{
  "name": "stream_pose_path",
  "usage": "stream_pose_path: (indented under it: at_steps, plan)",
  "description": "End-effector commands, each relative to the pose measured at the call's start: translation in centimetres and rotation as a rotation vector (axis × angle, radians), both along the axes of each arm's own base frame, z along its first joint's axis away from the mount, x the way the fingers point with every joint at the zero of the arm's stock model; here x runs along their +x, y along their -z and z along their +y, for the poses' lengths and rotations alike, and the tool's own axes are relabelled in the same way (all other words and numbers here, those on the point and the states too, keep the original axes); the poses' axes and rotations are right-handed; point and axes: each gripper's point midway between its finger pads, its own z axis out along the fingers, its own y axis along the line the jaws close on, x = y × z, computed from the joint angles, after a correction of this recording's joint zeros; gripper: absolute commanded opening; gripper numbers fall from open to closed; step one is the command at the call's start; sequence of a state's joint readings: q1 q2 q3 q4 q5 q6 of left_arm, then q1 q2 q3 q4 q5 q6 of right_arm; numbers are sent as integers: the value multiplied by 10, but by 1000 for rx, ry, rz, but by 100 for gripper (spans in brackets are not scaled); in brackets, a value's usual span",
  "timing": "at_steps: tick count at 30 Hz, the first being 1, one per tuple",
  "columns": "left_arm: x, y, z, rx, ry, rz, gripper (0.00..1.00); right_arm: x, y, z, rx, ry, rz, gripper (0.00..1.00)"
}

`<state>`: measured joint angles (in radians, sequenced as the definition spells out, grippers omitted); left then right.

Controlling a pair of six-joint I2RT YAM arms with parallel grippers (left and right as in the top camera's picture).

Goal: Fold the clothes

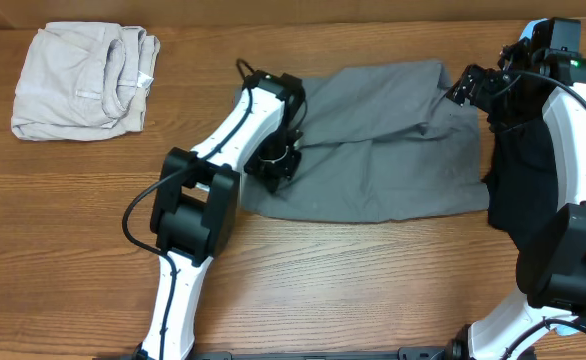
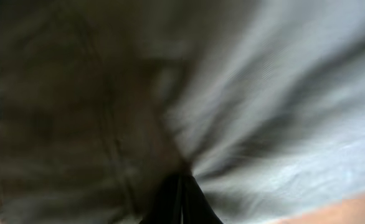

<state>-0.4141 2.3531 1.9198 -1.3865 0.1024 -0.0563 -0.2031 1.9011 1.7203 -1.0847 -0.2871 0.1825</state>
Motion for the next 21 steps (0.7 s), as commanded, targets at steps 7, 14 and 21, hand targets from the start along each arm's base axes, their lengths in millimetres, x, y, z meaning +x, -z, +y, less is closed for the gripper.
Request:
stream_pose_path:
  at_steps: [7, 14, 21]
  plan:
    - [24, 18, 55, 61, -172, -35, 4, -27, 19, 12, 26, -18, 112, 100]
    - [36, 20, 54, 37, -187, -80, 4, -60, 63, 43, 88, -67, 245, 100]
    - [46, 21, 66, 34, -221, -106, 4, -89, 111, 64, 137, -78, 319, 99]
